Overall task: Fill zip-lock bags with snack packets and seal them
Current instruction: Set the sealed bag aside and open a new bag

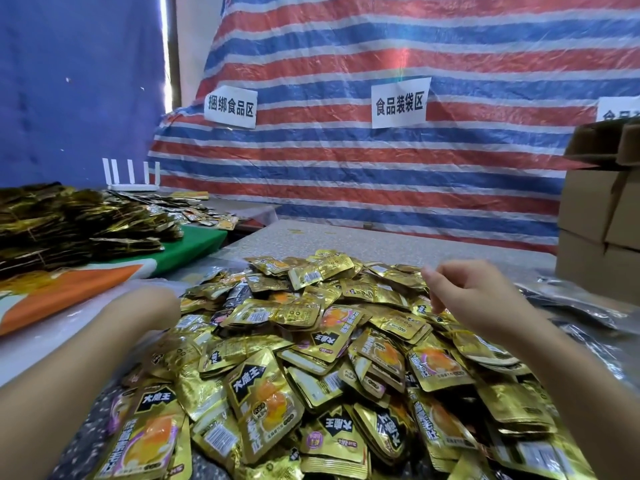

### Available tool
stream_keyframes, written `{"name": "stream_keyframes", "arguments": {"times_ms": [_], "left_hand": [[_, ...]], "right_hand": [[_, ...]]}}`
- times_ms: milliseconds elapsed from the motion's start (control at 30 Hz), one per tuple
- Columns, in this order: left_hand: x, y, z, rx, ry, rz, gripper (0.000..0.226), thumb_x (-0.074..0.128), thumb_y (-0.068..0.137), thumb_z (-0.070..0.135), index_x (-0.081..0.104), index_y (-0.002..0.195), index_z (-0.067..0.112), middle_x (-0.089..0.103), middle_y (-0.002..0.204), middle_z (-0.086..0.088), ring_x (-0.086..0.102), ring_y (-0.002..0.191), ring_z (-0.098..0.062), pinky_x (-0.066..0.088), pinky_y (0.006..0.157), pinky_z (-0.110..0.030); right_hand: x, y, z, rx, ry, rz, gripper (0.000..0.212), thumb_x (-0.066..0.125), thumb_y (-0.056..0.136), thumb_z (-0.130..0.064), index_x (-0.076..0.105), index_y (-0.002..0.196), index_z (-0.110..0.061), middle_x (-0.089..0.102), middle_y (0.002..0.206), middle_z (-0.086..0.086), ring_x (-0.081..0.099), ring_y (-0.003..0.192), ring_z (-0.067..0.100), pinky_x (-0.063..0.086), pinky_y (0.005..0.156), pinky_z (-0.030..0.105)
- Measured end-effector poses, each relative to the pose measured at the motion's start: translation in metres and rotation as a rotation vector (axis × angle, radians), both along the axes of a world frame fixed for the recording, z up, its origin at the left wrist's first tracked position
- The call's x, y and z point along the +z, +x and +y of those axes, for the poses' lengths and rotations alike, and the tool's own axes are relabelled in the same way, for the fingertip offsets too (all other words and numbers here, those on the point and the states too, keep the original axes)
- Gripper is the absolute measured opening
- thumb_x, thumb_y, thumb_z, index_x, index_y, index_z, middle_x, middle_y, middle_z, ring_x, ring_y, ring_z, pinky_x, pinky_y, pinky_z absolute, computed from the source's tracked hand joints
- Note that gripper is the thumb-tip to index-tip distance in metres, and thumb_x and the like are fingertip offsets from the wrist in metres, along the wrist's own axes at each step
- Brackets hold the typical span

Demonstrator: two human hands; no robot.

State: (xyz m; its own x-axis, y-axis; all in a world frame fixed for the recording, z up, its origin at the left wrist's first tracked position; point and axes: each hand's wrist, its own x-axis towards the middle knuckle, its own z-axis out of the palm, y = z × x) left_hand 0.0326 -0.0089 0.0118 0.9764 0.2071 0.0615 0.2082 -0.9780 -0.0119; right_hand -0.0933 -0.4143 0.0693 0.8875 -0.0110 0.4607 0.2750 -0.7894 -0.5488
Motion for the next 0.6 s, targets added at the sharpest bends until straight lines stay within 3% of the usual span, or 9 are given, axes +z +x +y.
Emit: {"name": "stream_keyframes", "arguments": {"times_ms": [133, 233, 300, 367, 433, 500, 533, 600], "left_hand": [[0.007, -0.012, -0.009, 0.024, 0.127, 0.11, 0.042, 0.032, 0.107, 0.018, 0.04, 0.147, 0.013, 0.04, 0.153, -0.006, 0.04, 0.139, -0.021, 0.034, 0.11, -0.029], [0.003, -0.009, -0.002, 0.007, 0.135, 0.061, 0.036, 0.04, 0.1, 0.013, 0.059, 0.131, 0.008, 0.061, 0.127, -0.01, 0.057, 0.12, -0.025, 0.047, 0.095, -0.032], [0.009, -0.009, -0.006, -0.003, 0.089, -0.114, 0.033, 0.041, 0.097, 0.01, 0.066, 0.119, 0.01, 0.061, 0.09, -0.001, 0.061, 0.096, -0.022, 0.05, 0.074, -0.03], [0.019, -0.01, -0.024, -0.08, -0.016, -0.391, 0.037, 0.041, 0.097, 0.01, 0.06, 0.128, 0.01, 0.048, 0.07, 0.0, 0.055, 0.073, -0.022, 0.047, 0.06, -0.033], [0.029, -0.021, -0.055, -0.25, -0.233, -0.672, 0.044, 0.042, 0.098, 0.013, 0.045, 0.142, 0.009, 0.047, 0.065, 0.0, 0.048, 0.059, -0.022, 0.034, 0.049, -0.032], [0.039, -0.039, -0.096, -0.451, -0.414, -0.828, 0.029, 0.042, 0.098, 0.014, 0.062, 0.118, 0.007, 0.048, 0.059, 0.005, 0.043, 0.048, -0.012, 0.027, 0.044, -0.028], [0.043, -0.049, -0.117, -0.558, -0.479, -0.858, 0.027, 0.042, 0.098, 0.013, 0.064, 0.112, 0.008, 0.051, 0.059, 0.006, 0.043, 0.047, -0.009, 0.028, 0.043, -0.025], [0.047, -0.07, -0.158, -0.745, -0.568, -0.835, 0.031, 0.042, 0.099, 0.013, 0.061, 0.123, 0.009, 0.065, 0.074, -0.005, 0.056, 0.059, -0.016, 0.045, 0.05, -0.034]], "right_hand": [[-0.001, 0.0, 0.0, -0.014, -0.017, 0.001, 0.044, 0.054, 0.099, -0.038, 0.065, 0.063, -0.015, 0.064, 0.058, 0.009, 0.042, 0.038, 0.002, 0.036, 0.05, 0.027], [-0.001, 0.0, -0.001, -0.023, -0.025, 0.001, 0.044, 0.054, 0.099, -0.039, 0.065, 0.064, -0.015, 0.066, 0.062, 0.013, 0.041, 0.038, 0.002, 0.036, 0.051, 0.027], [0.0, 0.001, 0.0, -0.032, -0.028, -0.003, 0.045, 0.053, 0.099, -0.04, 0.066, 0.064, -0.015, 0.066, 0.063, 0.014, 0.04, 0.039, 0.003, 0.036, 0.052, 0.029], [0.001, 0.001, 0.002, -0.023, 0.007, 0.004, 0.045, 0.052, 0.099, -0.041, 0.067, 0.065, -0.016, 0.068, 0.062, 0.008, 0.043, 0.041, 0.003, 0.038, 0.054, 0.03], [0.002, -0.001, 0.006, 0.009, 0.102, 0.029, 0.042, 0.052, 0.098, -0.041, 0.068, 0.068, -0.018, 0.071, 0.064, -0.001, 0.057, 0.051, 0.008, 0.046, 0.06, 0.032], [0.002, -0.001, 0.009, 0.055, 0.252, 0.071, 0.038, 0.053, 0.099, -0.04, 0.07, 0.076, -0.015, 0.074, 0.074, -0.001, 0.07, 0.074, 0.018, 0.054, 0.076, 0.036], [0.003, -0.001, 0.011, 0.094, 0.358, 0.105, 0.038, 0.053, 0.098, -0.04, 0.071, 0.081, -0.012, 0.075, 0.078, 0.002, 0.071, 0.079, 0.02, 0.055, 0.081, 0.037], [0.005, 0.001, 0.014, 0.174, 0.606, 0.198, 0.045, 0.049, 0.095, -0.046, 0.068, 0.092, -0.005, 0.076, 0.085, 0.009, 0.072, 0.079, 0.021, 0.056, 0.081, 0.037]]}}
